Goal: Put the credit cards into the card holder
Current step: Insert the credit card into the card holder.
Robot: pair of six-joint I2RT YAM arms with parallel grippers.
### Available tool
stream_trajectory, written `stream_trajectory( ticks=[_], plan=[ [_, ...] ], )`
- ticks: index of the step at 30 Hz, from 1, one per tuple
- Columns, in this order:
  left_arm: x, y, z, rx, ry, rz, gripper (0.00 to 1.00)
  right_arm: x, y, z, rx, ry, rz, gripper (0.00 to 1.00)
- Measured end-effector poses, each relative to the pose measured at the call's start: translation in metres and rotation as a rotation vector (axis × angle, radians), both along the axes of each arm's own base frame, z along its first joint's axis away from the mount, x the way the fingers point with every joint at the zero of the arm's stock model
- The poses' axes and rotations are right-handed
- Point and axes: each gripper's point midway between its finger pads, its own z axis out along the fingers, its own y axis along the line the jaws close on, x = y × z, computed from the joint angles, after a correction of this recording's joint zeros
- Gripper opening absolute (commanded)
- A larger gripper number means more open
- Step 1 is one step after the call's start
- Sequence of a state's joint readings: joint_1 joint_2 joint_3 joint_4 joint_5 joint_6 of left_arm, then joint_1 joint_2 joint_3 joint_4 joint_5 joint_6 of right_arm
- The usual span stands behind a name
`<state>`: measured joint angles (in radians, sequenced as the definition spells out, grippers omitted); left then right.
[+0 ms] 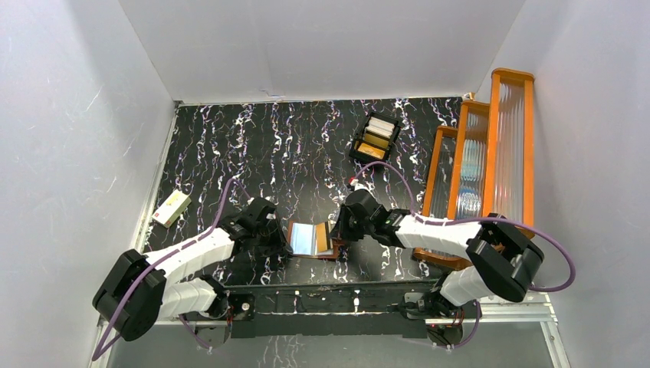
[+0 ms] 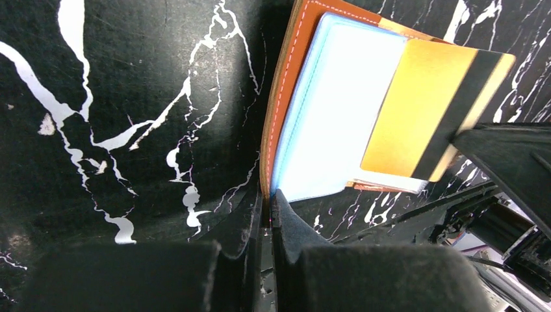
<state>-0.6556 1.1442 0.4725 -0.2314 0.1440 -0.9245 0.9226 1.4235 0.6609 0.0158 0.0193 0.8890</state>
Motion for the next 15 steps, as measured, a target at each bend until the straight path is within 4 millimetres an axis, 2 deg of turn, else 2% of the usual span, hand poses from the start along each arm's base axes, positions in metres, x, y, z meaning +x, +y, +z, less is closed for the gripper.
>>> stream_trajectory(
  ticks=[9,15],
  plan=[
    [-0.003,0.002,-0.006,0.013,0.018,-0.001,0.0,0.001,0.008,0.012,0.083,-0.004,-0.012,0.0],
    [-0.003,0.002,-0.006,0.014,0.019,-0.001,0.0,-0.002,0.011,0.009,0.105,0.022,-0.011,0.0]
  ],
)
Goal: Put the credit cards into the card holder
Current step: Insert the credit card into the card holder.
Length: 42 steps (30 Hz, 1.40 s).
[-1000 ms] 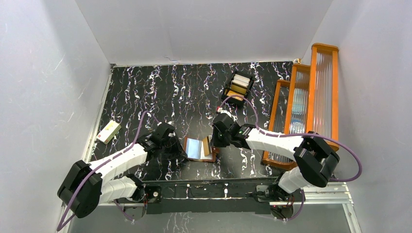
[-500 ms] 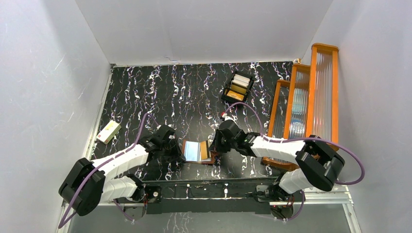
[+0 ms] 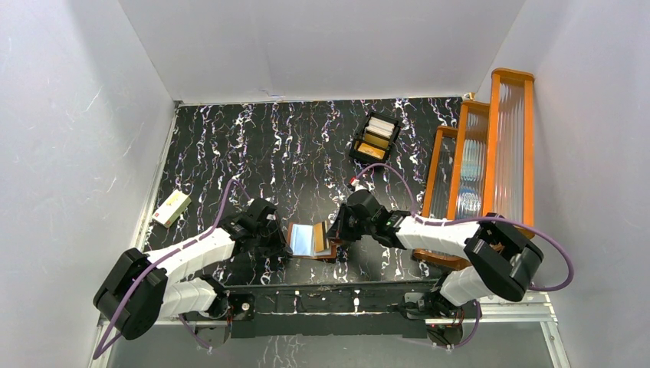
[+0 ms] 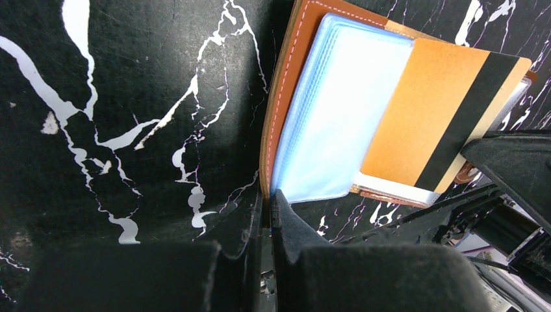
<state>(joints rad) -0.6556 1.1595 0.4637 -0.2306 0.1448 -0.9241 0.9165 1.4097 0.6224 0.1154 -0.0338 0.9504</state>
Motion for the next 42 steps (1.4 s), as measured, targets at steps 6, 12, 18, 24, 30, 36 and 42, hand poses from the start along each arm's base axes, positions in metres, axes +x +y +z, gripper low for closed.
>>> stream_trajectory(
  ticks=[6,12,18,24,30,36,42],
  plan=[
    [0.0,0.0,-0.002,-0.002,-0.001,0.0,0.0,-0.002,0.002,-0.001,0.019,0.022,-0.011,0.0],
    [0.0,0.0,-0.001,-0.004,-0.004,0.0,0.0,-0.006,0.005,-0.005,0.053,0.055,-0.015,0.0],
    [0.0,0.0,-0.001,-0.004,-0.004,0.0,0.0,-0.008,0.006,-0.006,0.089,0.074,-0.03,0.0],
    [0.0,0.0,-0.002,-0.004,-0.003,0.0,0.0,-0.011,0.004,-0.009,0.122,0.105,-0.062,0.0],
    [-0.001,0.0,-0.001,-0.004,-0.003,-0.001,0.0,-0.015,-0.002,-0.01,0.134,0.133,-0.102,0.0],
    [-0.001,0.0,-0.001,-0.005,-0.005,-0.001,0.0,-0.014,-0.001,-0.011,0.141,0.142,-0.114,0.0],
    [-0.001,0.001,-0.002,-0.003,-0.002,0.0,0.0,-0.015,0.003,-0.019,0.141,0.158,-0.104,0.0]
  ],
)
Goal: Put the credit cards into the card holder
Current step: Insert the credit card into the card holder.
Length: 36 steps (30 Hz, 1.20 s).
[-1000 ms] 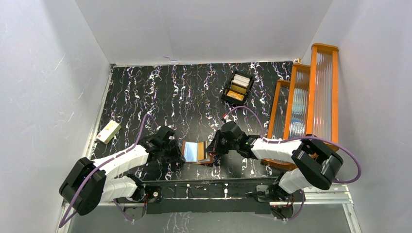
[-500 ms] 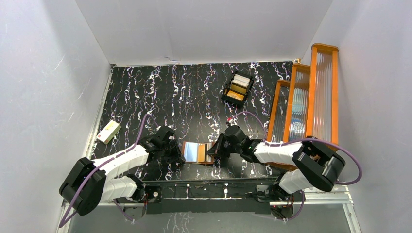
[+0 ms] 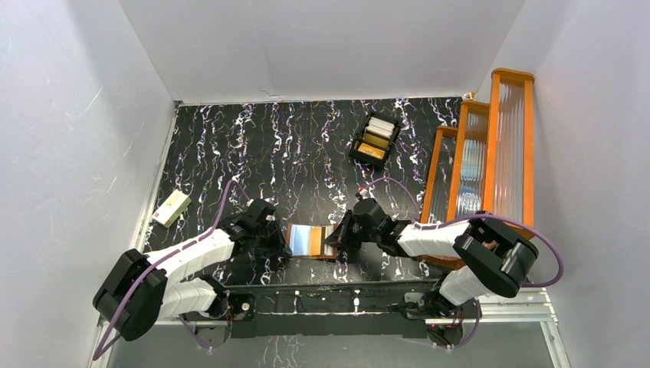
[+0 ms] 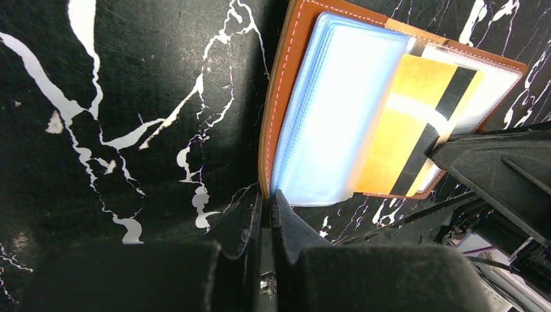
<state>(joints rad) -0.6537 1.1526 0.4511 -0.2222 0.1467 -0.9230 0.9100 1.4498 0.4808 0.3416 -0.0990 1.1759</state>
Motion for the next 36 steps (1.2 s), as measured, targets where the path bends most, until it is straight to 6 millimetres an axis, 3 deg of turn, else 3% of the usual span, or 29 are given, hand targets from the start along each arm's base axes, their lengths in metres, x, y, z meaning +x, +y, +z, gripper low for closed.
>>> stream_trajectory(
  ticks=[16,27,36],
  plan=[
    [-0.0001,0.0004,-0.0014,0.007,-0.002,-0.025,0.01,-0.0072,0.0064,0.0024,0.112,0.025,0.025,0.0],
    [-0.0007,-0.0008,-0.0009,0.006,-0.007,-0.054,0.01,-0.0013,0.0068,0.0002,0.141,0.059,-0.001,0.0],
    [-0.0028,-0.0057,0.0023,-0.023,0.0,-0.066,0.09,0.0011,0.0071,-0.0033,0.131,0.056,-0.008,0.0]
  ],
)
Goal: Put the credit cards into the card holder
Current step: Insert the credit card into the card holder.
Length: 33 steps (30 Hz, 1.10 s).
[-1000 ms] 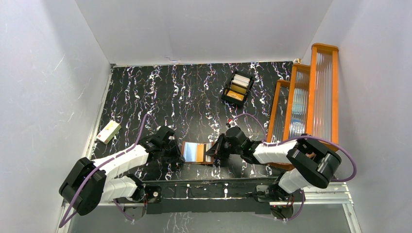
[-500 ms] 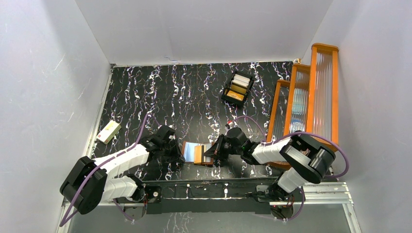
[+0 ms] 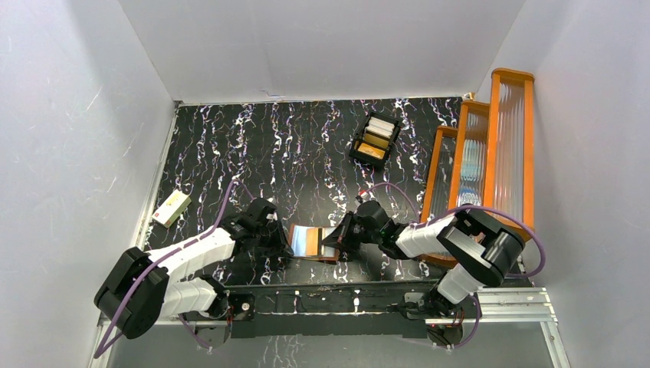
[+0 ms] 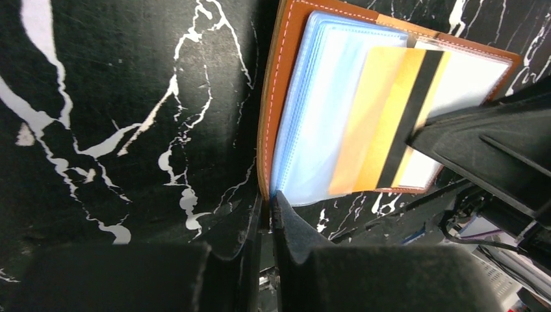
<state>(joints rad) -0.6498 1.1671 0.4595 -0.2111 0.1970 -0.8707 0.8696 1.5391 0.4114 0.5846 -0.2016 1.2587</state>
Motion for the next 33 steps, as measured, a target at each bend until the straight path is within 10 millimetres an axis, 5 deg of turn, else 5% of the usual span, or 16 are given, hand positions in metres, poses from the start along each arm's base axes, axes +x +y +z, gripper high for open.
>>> stream_trajectory(
  ticks=[11,26,33],
  plan=[
    [-0.003,-0.012,0.009,-0.074,0.005,-0.023,0.11,0.007,0.009,0.0,-0.009,-0.017,0.022,0.08],
    [-0.001,-0.016,0.012,-0.098,-0.012,-0.041,0.0,0.017,0.01,-0.005,-0.171,-0.048,0.067,0.42],
    [-0.004,-0.018,0.007,-0.094,0.002,-0.076,0.0,0.024,0.004,-0.003,-0.252,-0.088,0.079,0.47]
  ],
)
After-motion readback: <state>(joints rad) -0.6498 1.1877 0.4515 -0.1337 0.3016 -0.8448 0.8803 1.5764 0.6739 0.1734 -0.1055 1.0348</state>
